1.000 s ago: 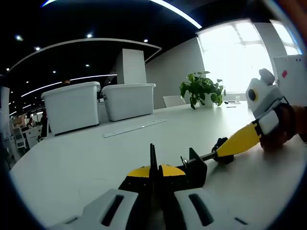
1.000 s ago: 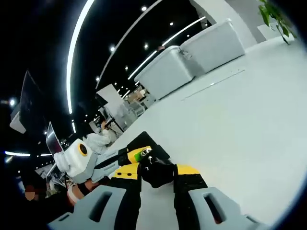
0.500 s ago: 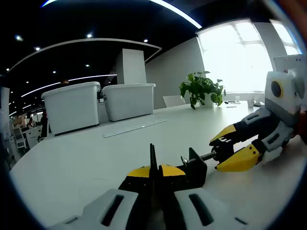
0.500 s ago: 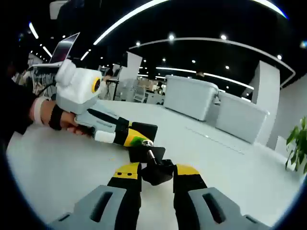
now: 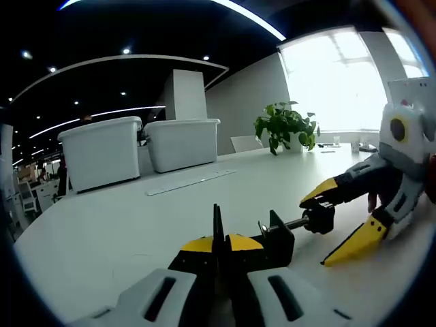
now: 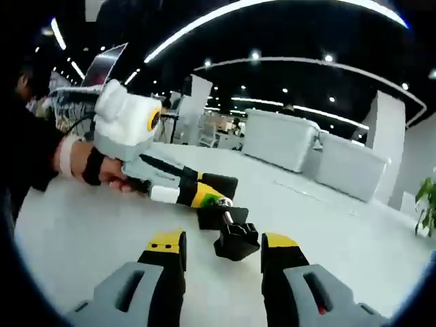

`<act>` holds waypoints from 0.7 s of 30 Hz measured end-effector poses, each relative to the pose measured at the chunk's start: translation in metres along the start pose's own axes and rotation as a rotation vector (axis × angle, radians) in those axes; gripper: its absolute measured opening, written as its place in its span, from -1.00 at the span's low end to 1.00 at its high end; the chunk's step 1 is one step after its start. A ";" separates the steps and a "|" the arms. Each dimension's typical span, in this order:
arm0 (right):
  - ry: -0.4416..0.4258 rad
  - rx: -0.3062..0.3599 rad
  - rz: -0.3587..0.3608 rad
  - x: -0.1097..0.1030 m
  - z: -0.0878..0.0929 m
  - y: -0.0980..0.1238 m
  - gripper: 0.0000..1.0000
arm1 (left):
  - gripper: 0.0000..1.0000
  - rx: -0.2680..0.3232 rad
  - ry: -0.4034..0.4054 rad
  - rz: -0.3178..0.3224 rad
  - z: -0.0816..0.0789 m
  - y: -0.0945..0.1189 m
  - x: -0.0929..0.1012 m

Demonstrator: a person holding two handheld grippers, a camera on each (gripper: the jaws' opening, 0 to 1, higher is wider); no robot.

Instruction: Clamp the fixed fixture on the desktop, loosen the retaining clip, secure it to the edge of the desk, and tighten the retaining clip.

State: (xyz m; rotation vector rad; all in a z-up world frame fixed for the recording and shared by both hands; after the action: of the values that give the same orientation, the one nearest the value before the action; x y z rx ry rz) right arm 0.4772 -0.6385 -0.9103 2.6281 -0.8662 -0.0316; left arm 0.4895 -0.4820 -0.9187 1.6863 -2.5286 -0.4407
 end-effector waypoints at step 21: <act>-0.416 -0.002 -0.051 0.020 0.004 -0.008 -0.51 | -0.90 0.000 -0.005 0.003 0.000 0.001 0.001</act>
State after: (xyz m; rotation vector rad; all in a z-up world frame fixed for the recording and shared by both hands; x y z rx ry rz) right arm 0.4976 -0.6460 -0.9150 2.6841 -0.9221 -0.6102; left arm 0.4887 -0.4825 -0.9181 1.6832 -2.5346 -0.4455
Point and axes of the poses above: the point that each gripper's makers call its tool centre point, and the gripper's own axes: y roughly backward along the fingers, x roughly to its right, z roughly out of its underside, the point moved 8 cm from there along y, roughly backward along the fingers, and after that the axes turned 8 degrees about -x, right-handed, at the moved point
